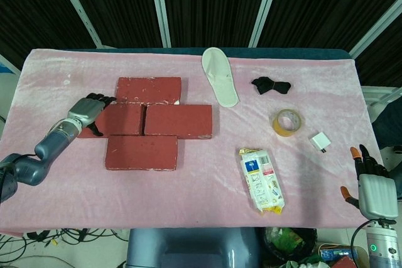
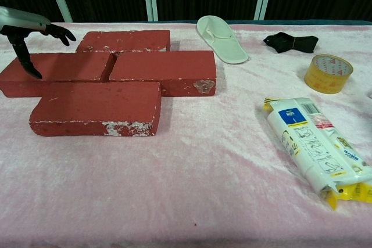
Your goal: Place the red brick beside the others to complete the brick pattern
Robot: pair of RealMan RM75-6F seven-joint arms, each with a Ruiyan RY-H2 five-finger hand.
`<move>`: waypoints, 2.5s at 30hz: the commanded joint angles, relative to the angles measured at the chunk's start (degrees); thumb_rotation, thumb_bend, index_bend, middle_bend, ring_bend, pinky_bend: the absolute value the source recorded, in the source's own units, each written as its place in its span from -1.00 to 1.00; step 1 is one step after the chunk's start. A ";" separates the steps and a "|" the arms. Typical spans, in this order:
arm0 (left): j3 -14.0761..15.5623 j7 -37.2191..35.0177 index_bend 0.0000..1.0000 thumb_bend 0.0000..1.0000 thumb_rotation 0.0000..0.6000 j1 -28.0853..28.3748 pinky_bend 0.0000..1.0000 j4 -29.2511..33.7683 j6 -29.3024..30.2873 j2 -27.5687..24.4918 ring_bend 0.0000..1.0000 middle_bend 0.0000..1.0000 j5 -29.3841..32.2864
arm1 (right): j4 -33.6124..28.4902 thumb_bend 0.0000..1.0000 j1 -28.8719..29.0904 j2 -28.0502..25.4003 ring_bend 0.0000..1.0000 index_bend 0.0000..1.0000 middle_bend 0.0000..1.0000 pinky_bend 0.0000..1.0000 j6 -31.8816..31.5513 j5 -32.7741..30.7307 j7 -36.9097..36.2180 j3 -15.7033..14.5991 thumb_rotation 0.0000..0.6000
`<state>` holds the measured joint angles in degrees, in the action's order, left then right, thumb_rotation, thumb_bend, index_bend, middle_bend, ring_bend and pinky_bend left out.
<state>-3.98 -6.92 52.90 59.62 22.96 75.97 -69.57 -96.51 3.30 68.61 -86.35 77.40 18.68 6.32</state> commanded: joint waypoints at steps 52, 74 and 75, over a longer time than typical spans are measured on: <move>5.34 -12.44 -0.76 -0.78 1.00 -10.96 -1.00 -8.61 1.45 -1.00 -1.00 -0.67 -8.70 | -0.50 -0.70 -0.09 0.23 -0.70 -0.85 -0.98 -0.52 -0.18 -1.52 0.87 0.54 1.00; 6.00 -16.37 -0.76 -0.78 1.00 -9.79 -1.00 -9.11 2.01 0.17 -1.00 -0.67 -12.39 | -0.57 -0.70 -0.05 0.23 -0.70 -0.85 -0.98 -0.52 -0.12 -1.67 0.89 0.54 1.00; 6.03 -16.46 -0.76 -0.78 1.00 -9.75 -1.00 -8.97 2.06 0.11 -1.00 -0.67 -12.47 | -0.58 -0.70 -0.05 0.23 -0.70 -0.85 -0.98 -0.52 -0.14 -1.67 0.90 0.55 1.00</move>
<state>2.04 -23.33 43.12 50.59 24.97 76.12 -81.99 -97.08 3.25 68.84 -86.49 75.73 19.58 6.87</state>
